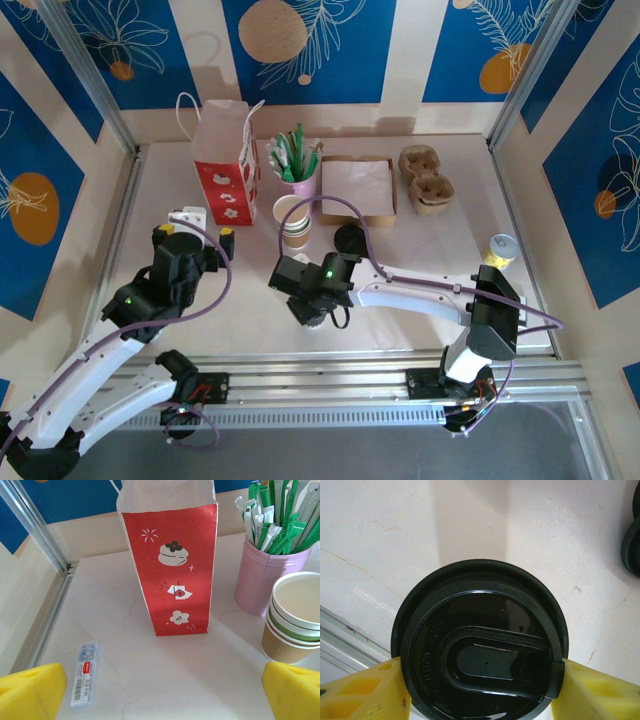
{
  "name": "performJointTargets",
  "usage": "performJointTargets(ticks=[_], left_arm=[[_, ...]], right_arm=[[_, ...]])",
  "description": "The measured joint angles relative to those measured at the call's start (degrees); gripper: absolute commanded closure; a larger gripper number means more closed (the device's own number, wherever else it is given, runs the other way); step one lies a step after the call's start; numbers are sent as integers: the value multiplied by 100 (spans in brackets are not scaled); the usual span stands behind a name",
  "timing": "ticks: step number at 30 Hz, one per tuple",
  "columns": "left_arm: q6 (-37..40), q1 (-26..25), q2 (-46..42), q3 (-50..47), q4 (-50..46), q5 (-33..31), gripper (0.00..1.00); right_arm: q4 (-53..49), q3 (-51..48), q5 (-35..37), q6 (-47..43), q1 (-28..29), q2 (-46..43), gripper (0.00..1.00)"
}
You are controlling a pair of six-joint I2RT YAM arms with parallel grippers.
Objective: Pack the takeout coffee
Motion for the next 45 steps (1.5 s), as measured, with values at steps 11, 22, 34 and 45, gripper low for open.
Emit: performJointTargets(ticks=[11,22,34,45], left_arm=[[0,0,0,0,0,0,0],[2,0,0,0,0,-2,0],[2,0,0,-4,0,-2,0],[2,0,2,-20,0,0,0]], right_arm=[[-22,-33,20,208,0,-2,36],[385,-402,85,522,13,-186,36],[719,-597,254,942,44,-144,37],[730,-525,354,1119,52,-98,37]])
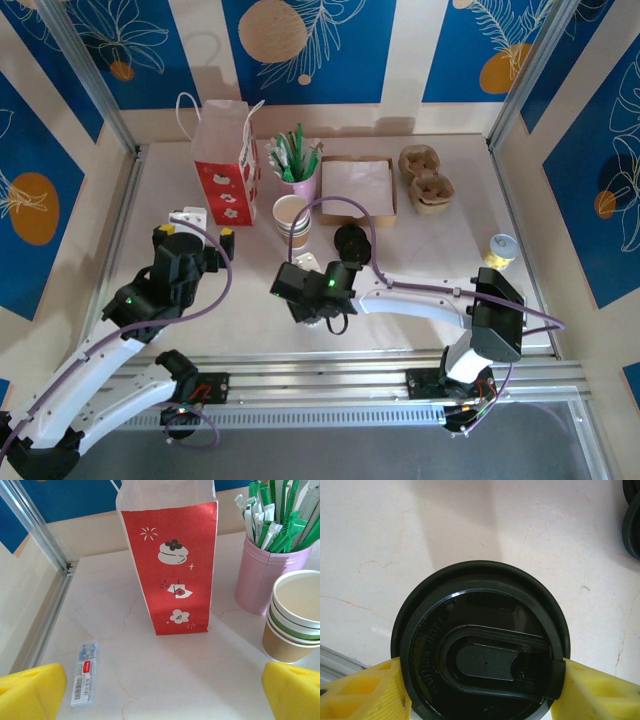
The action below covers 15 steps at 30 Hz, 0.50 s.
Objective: Pack the takeout coffee
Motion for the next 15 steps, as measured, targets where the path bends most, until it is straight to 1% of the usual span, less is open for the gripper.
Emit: performJointTargets(ticks=[7,15], left_arm=[[0,0,-2,0,0,0,0],[2,0,-2,-2,0,0,0]], right_arm=[[-94,22,-173,-44,-162,-76,38],[-529,22,-170,-107,-455,-197,38]])
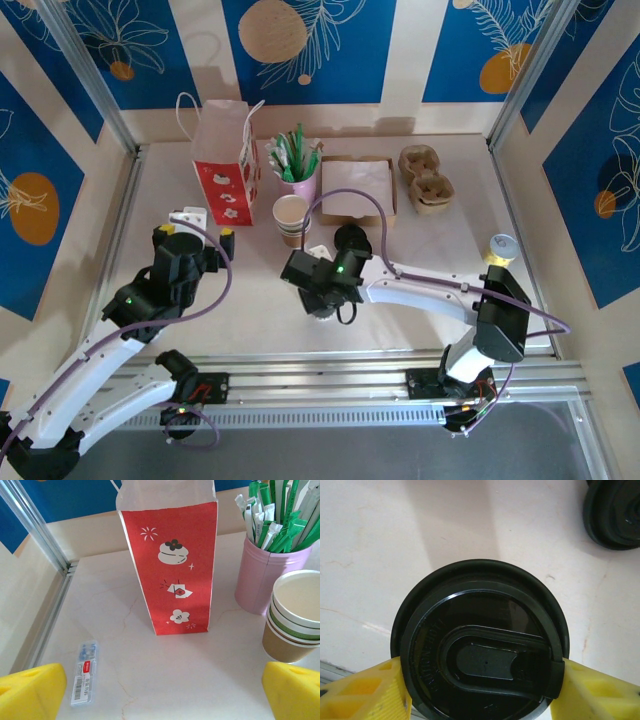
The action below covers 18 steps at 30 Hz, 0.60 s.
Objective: Pack the takeout coffee
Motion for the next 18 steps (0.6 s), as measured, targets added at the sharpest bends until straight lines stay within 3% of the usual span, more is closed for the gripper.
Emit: performJointTargets(ticks=[11,18], left_arm=[[-2,0,0,0,0,2,0],[-2,0,0,0,0,2,0]], right_arm=[[-592,-302,52,-138,-688,-1003,38],[-728,-769,63,-426,-2059,-2118,39]])
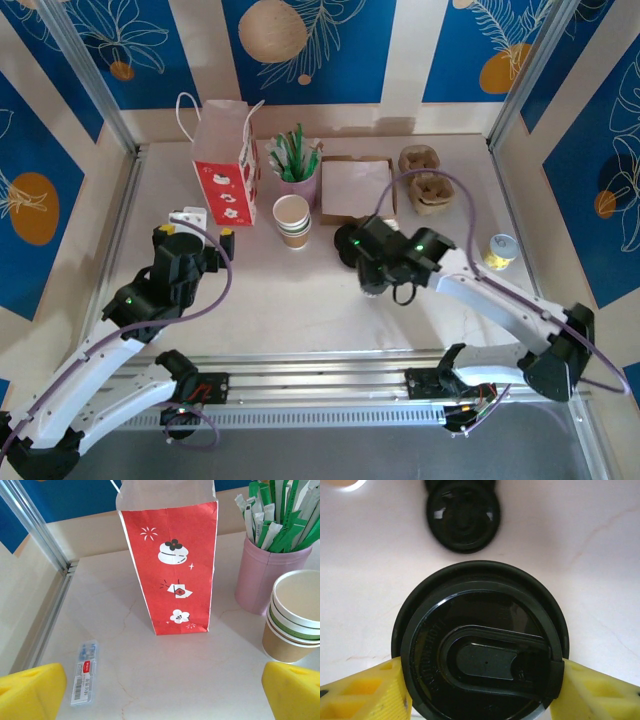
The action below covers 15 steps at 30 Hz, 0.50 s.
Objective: Pack the takeout coffee
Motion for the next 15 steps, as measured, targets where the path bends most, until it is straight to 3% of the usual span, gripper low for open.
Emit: performJointTargets(ticks=[7,15], left_arm=[[0,0,0,-11,0,0,0],[0,0,2,-15,0,0,0]], right_arm=[[37,-170,-168,-498,-1799,-811,39],[448,-166,-787,-1088,-3836,-535,39]])
